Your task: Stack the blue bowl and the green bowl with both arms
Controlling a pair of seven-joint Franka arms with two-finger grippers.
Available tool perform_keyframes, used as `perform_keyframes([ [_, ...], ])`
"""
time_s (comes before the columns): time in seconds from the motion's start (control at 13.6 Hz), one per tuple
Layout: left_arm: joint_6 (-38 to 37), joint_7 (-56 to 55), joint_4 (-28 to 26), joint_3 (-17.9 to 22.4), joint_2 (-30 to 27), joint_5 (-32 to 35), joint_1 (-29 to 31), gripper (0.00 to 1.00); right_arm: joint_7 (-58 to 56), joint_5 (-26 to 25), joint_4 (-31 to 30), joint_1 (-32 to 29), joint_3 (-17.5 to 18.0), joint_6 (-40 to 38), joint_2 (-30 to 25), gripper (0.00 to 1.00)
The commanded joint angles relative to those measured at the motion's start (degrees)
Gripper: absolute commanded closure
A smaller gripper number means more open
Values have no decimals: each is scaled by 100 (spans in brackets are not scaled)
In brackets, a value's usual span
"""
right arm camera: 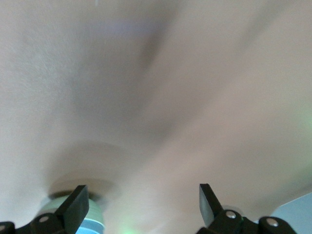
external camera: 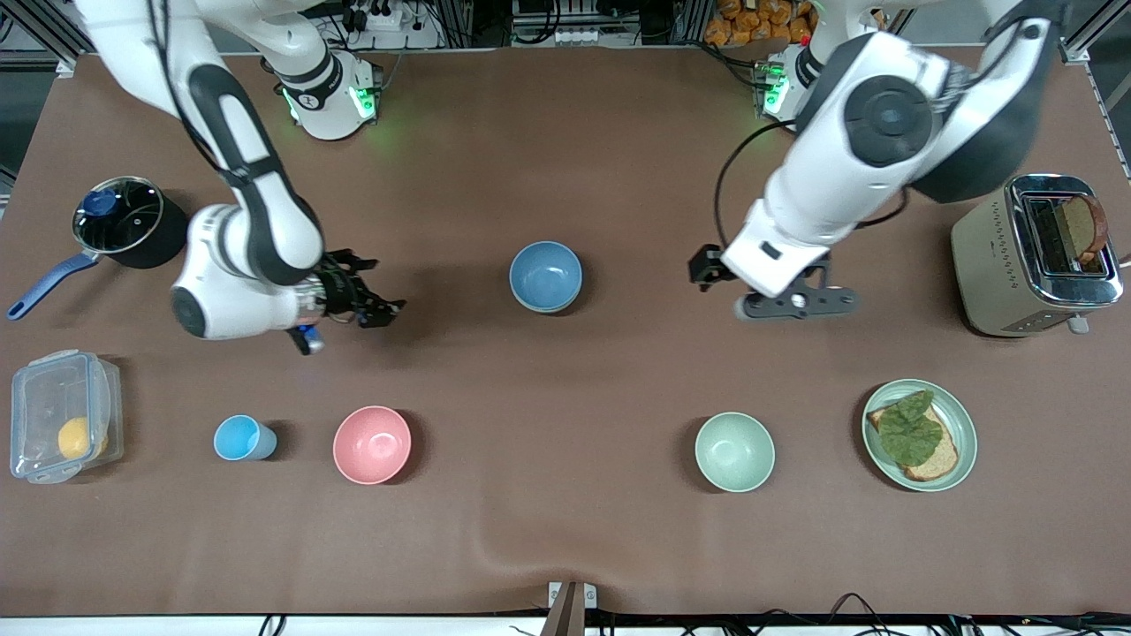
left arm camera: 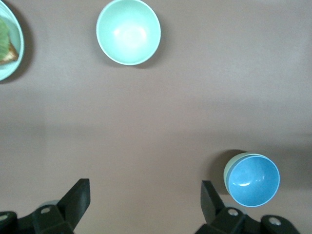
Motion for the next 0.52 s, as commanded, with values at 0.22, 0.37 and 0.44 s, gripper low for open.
perform_keyframes([
  [0.22, -739, 877, 391, -57, 2, 595, 419, 0, -1809, -968, 360, -1130, 138, -1313, -851, 0],
  [0.37, -933, 1228, 628, -57, -25, 728, 743, 0, -1996, -1266, 369, -1176, 164, -1323, -1062, 0],
  [0.44, -942, 1535, 655, -57, -25, 728, 859, 0, -2005, -1459, 422, -1176, 199, -1341, -1176, 0],
])
